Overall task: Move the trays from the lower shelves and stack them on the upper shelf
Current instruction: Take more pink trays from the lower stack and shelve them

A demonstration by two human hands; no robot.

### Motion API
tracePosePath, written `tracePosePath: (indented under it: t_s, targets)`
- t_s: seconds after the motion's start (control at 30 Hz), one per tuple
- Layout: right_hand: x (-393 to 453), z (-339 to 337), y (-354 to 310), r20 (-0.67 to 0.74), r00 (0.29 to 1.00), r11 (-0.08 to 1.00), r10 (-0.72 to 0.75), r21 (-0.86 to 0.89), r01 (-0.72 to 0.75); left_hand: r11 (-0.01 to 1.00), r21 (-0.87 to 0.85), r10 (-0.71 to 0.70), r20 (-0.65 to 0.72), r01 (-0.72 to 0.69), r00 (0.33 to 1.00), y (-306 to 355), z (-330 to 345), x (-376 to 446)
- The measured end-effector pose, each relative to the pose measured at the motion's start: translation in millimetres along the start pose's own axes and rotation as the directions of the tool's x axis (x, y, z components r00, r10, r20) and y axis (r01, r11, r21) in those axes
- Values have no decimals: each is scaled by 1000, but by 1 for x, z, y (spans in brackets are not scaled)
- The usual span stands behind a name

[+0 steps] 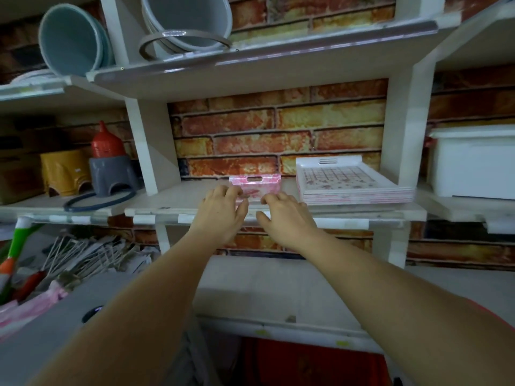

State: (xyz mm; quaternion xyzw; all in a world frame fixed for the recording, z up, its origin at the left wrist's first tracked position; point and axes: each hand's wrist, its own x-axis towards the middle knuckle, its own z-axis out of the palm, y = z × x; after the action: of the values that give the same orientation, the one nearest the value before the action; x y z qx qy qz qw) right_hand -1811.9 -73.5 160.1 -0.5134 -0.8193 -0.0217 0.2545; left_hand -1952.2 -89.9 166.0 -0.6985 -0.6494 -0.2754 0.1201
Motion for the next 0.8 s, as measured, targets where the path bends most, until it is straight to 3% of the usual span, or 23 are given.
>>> tracePosePath:
  t_s: [0.27,0.4,0.63,0.8]
  targets:
    - [-75,-7,2,19,1000,998,3,60,-4,994,-82,-63,51,67,997,29,-2,-72]
    - [-118,31,13,144,990,999,10,38,-16,990,-64,-110,174,123,979,26,32,-114]
    - [-200,127,35,397,914,995,88,14,-101,980,-6,-172,457,197,873,7,110,-213]
    - [-252,182,39,581,808,993,102,-14,-115,970,44,-210,636,237,743,-8,152,-276]
